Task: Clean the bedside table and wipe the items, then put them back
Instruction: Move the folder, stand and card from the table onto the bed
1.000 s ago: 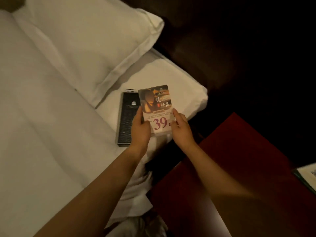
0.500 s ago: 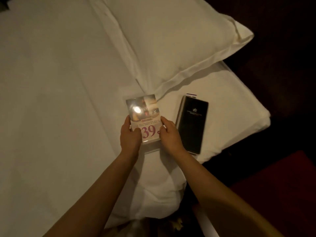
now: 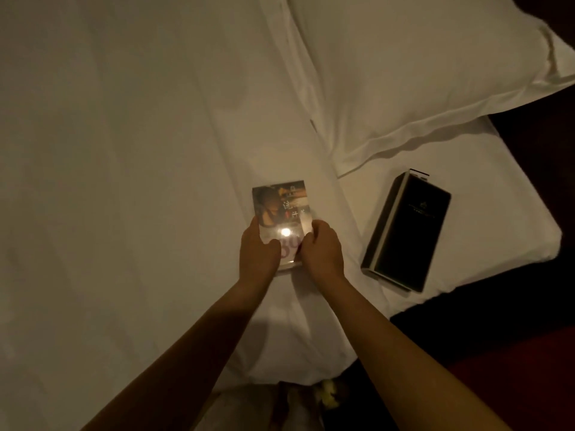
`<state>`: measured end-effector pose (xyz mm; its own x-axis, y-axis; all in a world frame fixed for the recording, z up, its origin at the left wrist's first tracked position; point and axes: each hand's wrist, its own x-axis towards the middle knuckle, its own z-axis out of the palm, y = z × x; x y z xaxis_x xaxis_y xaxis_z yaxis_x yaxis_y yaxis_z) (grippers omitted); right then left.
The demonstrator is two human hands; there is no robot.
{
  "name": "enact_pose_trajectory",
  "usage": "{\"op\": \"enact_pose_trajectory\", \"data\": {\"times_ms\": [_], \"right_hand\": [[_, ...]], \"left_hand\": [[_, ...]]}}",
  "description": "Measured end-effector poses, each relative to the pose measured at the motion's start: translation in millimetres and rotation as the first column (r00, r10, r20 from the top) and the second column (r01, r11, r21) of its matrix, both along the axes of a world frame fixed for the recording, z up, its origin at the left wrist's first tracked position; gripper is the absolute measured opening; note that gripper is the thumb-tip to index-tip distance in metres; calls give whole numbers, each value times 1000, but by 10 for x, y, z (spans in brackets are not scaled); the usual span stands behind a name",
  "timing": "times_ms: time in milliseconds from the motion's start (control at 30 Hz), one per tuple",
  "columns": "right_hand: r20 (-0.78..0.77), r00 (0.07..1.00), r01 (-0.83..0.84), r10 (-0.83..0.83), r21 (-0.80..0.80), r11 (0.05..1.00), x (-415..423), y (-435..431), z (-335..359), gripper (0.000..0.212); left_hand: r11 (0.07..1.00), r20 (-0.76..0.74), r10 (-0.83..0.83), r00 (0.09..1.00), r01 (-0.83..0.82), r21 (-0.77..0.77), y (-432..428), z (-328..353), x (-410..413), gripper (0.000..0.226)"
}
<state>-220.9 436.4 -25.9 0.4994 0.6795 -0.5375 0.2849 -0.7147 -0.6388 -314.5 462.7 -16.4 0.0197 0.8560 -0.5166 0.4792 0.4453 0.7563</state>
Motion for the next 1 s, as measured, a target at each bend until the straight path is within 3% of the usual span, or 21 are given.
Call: {"op": "enact_pose_trajectory", "data": {"times_ms": [267,467,567,700,800,900,1000], "right_hand": [[155,981,-115,120,-38,993,-19,-72,5,33],[133,988,-78,78,-5,997,81,-127,-45,35],[170,985,-48,42,30,998,174,-177,-87,41],[294,955,-45,26,59,997,374,-278,-114,48],[353,932,-89,76,21,996,613,-411,-105,57],[415,903,-106,111,-36,994,924,-623,-88,65],[388,921,-23,40,-48,999,1273,-901,-59,70]], "left_hand": [[986,-157,-159,975,163,19,-13,-128,9,30],[967,-287,-235,929,254,30,-36,-63,94,53],[949,-353,-238,905,294,114,-57,-21,162,55],[872,-497,-321,806,456,176,-127,3,336,65],[757,-584,-449,677,635,154,-191,-34,541,60],[675,-570,-556,605,729,116,-261,-48,804,58],[621,-537,-619,573,775,112,-392,-6,1119,57]]}}
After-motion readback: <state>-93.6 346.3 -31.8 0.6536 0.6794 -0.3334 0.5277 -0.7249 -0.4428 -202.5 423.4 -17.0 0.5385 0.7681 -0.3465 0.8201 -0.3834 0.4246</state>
